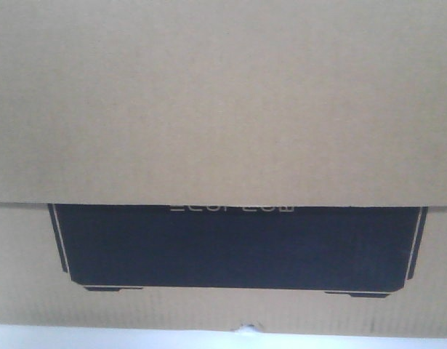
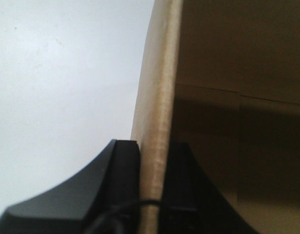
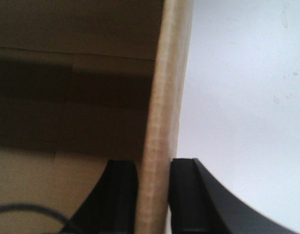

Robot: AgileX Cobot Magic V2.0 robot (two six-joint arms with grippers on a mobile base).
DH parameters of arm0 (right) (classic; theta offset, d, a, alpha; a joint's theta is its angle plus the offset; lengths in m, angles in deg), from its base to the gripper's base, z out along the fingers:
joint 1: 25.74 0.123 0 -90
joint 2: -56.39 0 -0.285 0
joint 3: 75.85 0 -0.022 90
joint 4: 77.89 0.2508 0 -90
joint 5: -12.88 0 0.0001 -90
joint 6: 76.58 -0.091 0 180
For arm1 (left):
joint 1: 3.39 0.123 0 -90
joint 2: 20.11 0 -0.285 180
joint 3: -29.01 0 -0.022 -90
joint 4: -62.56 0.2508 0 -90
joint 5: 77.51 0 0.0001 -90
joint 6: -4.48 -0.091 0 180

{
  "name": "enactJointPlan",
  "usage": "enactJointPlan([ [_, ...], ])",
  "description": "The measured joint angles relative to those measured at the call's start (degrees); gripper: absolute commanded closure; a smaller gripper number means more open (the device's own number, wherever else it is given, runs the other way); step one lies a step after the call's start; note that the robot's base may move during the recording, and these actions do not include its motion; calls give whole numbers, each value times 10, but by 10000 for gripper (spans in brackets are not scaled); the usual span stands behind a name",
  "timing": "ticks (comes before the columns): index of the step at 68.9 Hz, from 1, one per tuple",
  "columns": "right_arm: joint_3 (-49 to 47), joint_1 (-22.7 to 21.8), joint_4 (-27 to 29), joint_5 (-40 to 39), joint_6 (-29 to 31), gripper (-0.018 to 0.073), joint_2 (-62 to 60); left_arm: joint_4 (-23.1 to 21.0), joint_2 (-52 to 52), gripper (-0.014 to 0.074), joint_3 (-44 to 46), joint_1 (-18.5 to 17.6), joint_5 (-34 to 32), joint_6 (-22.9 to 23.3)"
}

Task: Grab box from left shelf to table start
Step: 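Lower the box onto the white table with both grippers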

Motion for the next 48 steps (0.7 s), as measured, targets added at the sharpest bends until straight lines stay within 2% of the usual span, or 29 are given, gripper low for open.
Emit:
enactJointPlan([
  [12, 4, -1, 0, -5, -3, 498, -2, 1, 10, 698, 3, 0, -13, -1],
  [17, 4, -1, 0, -6, -3, 466, -2, 1, 11, 698, 4, 0, -15, -1],
  [30, 5, -1, 2, -7, -6, 197, -2, 1, 12, 676, 4, 0, -15, -1],
  [37, 5, -1, 8, -10, -5, 102, -3, 1, 12, 556, 4, 1, -16, -1],
  [43, 5, -1, 15, -11, -1, 97, -3, 0, 12, 372, 4, 1, -16, -1],
  [46, 5, 0, 19, -11, -1, 97, -3, 1, 12, 236, 5, 2, -16, -1],
  [48, 5, 0, 20, -11, 0, 97, -3, 4, 12, 188, 5, 2, -15, -1],
])
